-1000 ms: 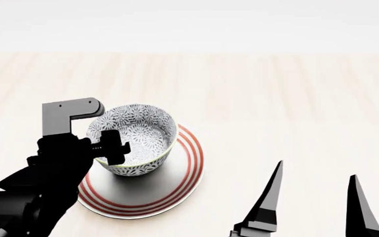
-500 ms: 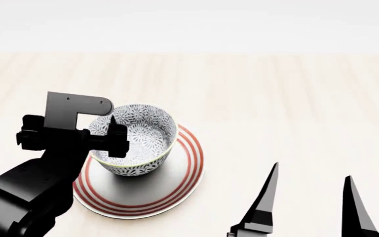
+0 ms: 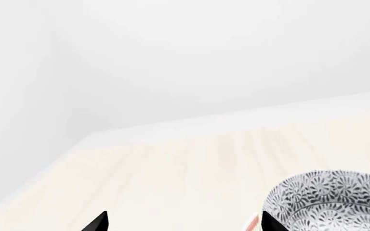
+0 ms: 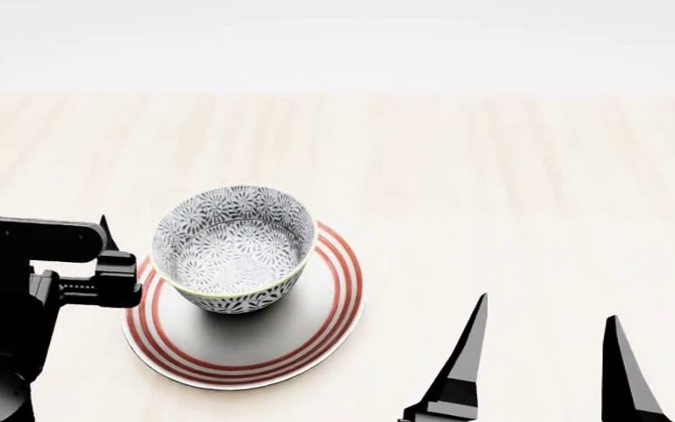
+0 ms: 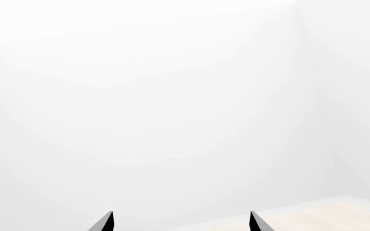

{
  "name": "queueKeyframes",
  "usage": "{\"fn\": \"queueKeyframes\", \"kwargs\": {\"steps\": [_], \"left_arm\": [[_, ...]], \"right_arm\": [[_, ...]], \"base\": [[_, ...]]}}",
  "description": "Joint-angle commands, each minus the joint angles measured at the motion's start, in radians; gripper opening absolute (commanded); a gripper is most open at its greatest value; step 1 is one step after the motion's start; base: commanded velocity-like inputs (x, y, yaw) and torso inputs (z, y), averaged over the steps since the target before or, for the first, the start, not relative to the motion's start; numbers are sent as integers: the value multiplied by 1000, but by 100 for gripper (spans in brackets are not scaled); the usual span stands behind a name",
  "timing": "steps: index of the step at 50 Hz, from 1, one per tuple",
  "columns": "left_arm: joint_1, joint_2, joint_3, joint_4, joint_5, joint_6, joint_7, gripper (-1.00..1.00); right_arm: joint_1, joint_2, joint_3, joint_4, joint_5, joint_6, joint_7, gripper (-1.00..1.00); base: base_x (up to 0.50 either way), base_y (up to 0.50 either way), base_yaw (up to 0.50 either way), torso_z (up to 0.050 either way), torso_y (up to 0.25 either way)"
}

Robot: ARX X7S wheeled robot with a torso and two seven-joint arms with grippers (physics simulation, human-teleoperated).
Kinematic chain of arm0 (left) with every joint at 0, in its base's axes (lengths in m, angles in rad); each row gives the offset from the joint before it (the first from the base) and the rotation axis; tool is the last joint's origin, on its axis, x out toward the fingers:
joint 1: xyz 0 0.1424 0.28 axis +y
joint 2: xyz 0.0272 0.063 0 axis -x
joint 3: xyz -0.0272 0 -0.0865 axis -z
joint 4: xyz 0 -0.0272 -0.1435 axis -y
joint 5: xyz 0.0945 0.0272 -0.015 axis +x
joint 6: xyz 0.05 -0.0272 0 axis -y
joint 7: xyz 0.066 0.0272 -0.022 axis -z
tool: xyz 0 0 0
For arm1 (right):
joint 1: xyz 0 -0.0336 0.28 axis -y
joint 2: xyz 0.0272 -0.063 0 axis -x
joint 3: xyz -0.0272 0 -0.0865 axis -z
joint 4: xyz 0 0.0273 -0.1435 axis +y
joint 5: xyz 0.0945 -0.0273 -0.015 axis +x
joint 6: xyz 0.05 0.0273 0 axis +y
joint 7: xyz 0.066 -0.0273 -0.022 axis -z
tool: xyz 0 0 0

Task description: Put the bowl on the plate.

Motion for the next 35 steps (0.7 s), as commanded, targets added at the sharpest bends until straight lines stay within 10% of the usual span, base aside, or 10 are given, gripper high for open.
{"fn": "queueKeyframes", "kwargs": {"steps": [1, 21, 35], "left_arm": [[141, -160, -38, 238, 63, 37, -136, 100], [403, -275, -30, 298, 335, 261, -397, 100], [525, -269, -4, 350, 879, 444, -640, 100]], "right_arm": [[-4, -17, 12, -3, -25, 0, -20, 100], [-2, -15, 5, 14, -38, -13, -13, 100], [3, -27, -2, 106, -72, -88, -20, 100]], "base": [[0, 0, 0, 0, 0], [0, 0, 0, 0, 0], [0, 0, 0, 0, 0]]}}
